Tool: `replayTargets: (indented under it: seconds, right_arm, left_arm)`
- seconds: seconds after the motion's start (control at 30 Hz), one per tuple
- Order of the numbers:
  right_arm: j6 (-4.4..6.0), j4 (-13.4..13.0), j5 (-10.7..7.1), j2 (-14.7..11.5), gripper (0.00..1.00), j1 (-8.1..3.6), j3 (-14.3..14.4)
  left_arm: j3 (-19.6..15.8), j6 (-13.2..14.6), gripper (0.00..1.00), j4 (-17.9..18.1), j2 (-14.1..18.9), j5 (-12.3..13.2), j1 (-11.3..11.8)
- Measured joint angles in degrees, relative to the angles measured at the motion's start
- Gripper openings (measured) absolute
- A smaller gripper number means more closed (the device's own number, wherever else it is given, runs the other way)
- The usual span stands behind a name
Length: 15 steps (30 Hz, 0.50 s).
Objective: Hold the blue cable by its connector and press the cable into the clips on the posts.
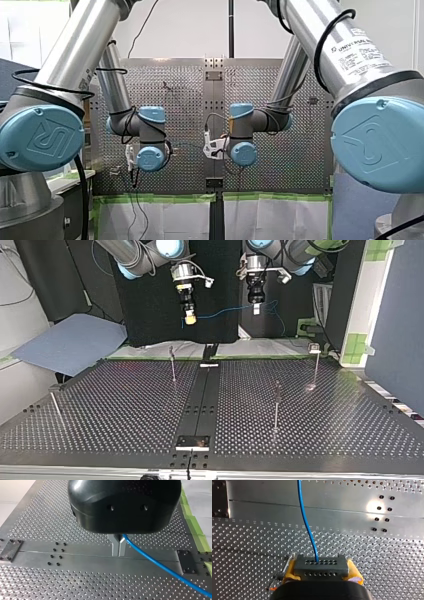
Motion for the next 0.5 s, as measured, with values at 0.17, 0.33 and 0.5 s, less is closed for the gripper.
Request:
replayTargets:
  seconds: [0.17,0.33,0.5]
  right_arm:
    - [0.0,0.0,0.0,0.0,0.0,0.0,0.0]
    - [0.0,0.0,0.0,0.0,0.0,0.0,0.0]
    - [0.0,0.1,0.0,0.0,0.0,0.0,0.0]
  left_arm:
    - [0.0,0.0,0.0,0.0,0.0,0.0,0.0]
    - [0.0,0.1,0.0,-0.1,0.0,0.1,0.0]
    - [-0.1,1.2,0.0,-1.3,-1.5,0.2,1.1]
